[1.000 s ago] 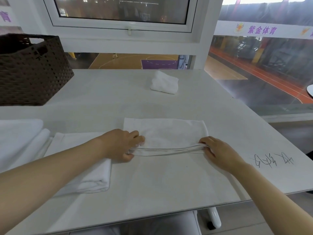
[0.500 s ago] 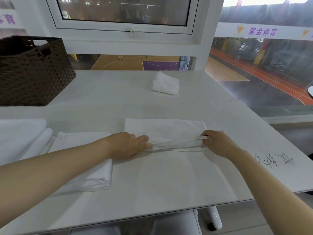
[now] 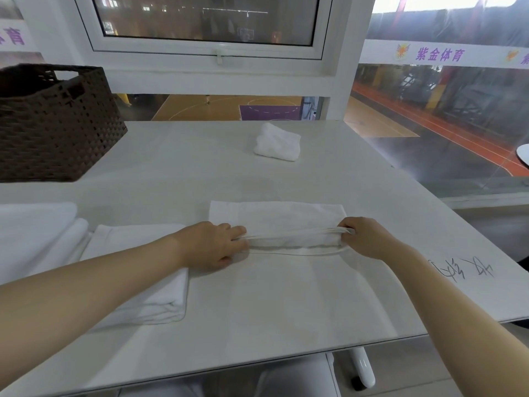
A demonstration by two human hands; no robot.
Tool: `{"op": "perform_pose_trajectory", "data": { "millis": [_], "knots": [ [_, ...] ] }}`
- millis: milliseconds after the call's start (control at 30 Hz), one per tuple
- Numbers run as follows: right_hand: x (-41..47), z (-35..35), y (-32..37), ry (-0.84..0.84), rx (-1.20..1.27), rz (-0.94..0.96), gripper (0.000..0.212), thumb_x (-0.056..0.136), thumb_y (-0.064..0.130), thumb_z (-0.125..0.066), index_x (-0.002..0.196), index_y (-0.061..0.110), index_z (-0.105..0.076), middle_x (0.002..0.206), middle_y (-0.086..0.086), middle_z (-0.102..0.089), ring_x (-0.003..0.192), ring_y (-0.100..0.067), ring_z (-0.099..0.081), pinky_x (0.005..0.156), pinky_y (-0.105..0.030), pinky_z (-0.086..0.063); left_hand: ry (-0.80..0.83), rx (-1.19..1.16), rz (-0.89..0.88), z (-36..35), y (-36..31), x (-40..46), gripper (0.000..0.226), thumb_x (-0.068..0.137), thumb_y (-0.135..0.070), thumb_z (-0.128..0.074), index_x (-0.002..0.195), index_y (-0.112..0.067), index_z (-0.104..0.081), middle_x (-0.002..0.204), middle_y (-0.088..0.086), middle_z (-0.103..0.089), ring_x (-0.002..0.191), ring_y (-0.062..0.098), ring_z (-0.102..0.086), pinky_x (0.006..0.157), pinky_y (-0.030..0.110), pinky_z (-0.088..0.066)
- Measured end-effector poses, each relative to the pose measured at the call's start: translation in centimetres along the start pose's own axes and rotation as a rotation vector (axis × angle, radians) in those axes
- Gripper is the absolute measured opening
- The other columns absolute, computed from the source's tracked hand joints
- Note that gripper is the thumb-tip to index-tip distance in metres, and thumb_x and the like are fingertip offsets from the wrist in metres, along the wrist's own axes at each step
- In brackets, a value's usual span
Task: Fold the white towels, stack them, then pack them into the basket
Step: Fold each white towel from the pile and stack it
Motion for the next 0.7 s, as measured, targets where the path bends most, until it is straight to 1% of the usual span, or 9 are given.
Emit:
{"op": "perform_pose_trajectory", "data": {
  "millis": [100, 167, 233, 300, 367, 433, 500, 567, 700],
  "knots": [
    [0.0, 0.0, -0.1, 0.001, 0.004, -0.005, 0.019, 0.089, 0.014, -0.051, 0.091, 0.027, -0.065, 0.094, 0.003, -0.064, 0.085, -0.017, -0.059, 0.065, -0.027, -0.044, -0.117, 0.083, -0.033, 0.4, 1.2, -0.4, 0.028, 0.089, -0.020, -0.052, 0.117, -0.024, -0.049, 0.119, 0.006, -0.059, 0.075, 0.024, -0.062, 0.040, 0.028, -0.030],
    [-0.1, 0.0, 0.0, -0.002, 0.008, -0.004, 0.019, 0.089, 0.013, -0.050, 0.092, 0.026, -0.065, 0.093, 0.004, -0.063, 0.082, -0.015, -0.057, 0.063, -0.026, -0.042, -0.200, 0.130, -0.057, 1.8, 1.9, -0.7, 0.032, 0.075, -0.007, -0.064, 0.104, -0.017, -0.056, 0.105, 0.008, -0.062, 0.064, 0.024, -0.058, 0.036, 0.027, -0.031],
    [-0.3, 0.0, 0.0, -0.003, 0.011, 0.004, 0.021, 0.089, 0.012, -0.050, 0.091, 0.027, -0.064, 0.090, 0.005, -0.063, 0.079, -0.012, -0.056, 0.061, -0.025, -0.040, -0.241, 0.168, -0.053, 2.9, 2.7, -0.6, 0.026, 0.067, 0.002, -0.061, 0.087, -0.014, -0.061, 0.097, 0.007, -0.062, 0.063, 0.023, -0.056, 0.041, 0.030, -0.036],
    [-0.7, -0.3, -0.1, 0.007, 0.010, 0.006, 0.022, 0.088, 0.011, -0.051, 0.089, 0.029, -0.064, 0.088, 0.007, -0.063, 0.077, -0.010, -0.056, 0.060, -0.025, -0.040, -0.235, 0.208, -0.067, 2.7, 3.1, -0.2, 0.025, 0.070, 0.003, -0.050, 0.083, -0.014, -0.063, 0.097, 0.004, -0.063, 0.067, 0.022, -0.057, 0.050, 0.031, -0.043],
    [-1.0, -0.5, -0.2, 0.011, 0.012, 0.007, 0.025, 0.087, 0.010, -0.052, 0.086, 0.032, -0.064, 0.086, 0.009, -0.062, 0.074, -0.010, -0.057, 0.059, -0.024, -0.040, -0.200, 0.226, -0.092, 1.6, 3.3, 0.0, 0.027, 0.075, -0.002, -0.045, 0.087, -0.016, -0.065, 0.102, 0.003, -0.063, 0.070, 0.021, -0.059, 0.054, 0.031, -0.046],
    [-1.3, -0.5, -0.2, 0.006, 0.011, 0.027, 0.028, 0.085, 0.008, -0.051, 0.083, 0.034, -0.062, 0.085, 0.009, -0.063, 0.074, -0.010, -0.057, 0.059, -0.024, -0.040, -0.150, 0.212, -0.111, 0.4, 3.4, -0.1, 0.028, 0.082, -0.020, -0.042, 0.093, -0.018, -0.068, 0.108, 0.001, -0.063, 0.072, 0.020, -0.059, 0.055, 0.032, -0.046],
    [-1.5, -0.5, -0.2, 0.005, 0.011, 0.047, 0.032, 0.084, 0.006, -0.050, 0.082, 0.036, -0.061, 0.085, 0.010, -0.063, 0.075, -0.009, -0.057, 0.060, -0.023, -0.039, -0.122, 0.208, -0.132, -0.1, 3.4, -0.1, 0.040, 0.082, -0.030, -0.034, 0.096, -0.020, -0.069, 0.111, 0.001, -0.063, 0.073, 0.020, -0.059, 0.056, 0.031, -0.046],
    [-1.5, -0.5, -0.2, 0.011, 0.017, 0.060, 0.035, 0.083, 0.005, -0.050, 0.081, 0.038, -0.061, 0.085, 0.011, -0.064, 0.076, -0.009, -0.058, 0.061, -0.024, -0.040, -0.114, 0.267, -0.136, -0.2, 3.4, 0.2, 0.036, 0.082, -0.024, -0.035, 0.095, -0.019, -0.068, 0.110, 0.001, -0.063, 0.072, 0.020, -0.058, 0.055, 0.032, -0.043],
    [-1.2, -0.4, -0.3, 0.036, 0.020, 0.075, 0.036, 0.084, 0.005, -0.051, 0.083, 0.039, -0.063, 0.087, 0.009, -0.066, 0.079, -0.011, -0.060, 0.063, -0.024, -0.043, -0.119, 0.370, -0.123, -0.2, 3.6, 0.9, 0.018, 0.077, -0.010, -0.056, 0.087, -0.021, -0.068, 0.105, 0.001, -0.063, 0.068, 0.021, -0.055, 0.052, 0.031, -0.039]
  ]
}}
Point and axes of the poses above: each hand's wrist, its own x-axis towards the middle knuckle, its own z-axis out of the back of the hand, y = z × x, the point moved 10 cm from there along x, towards the middle knuckle
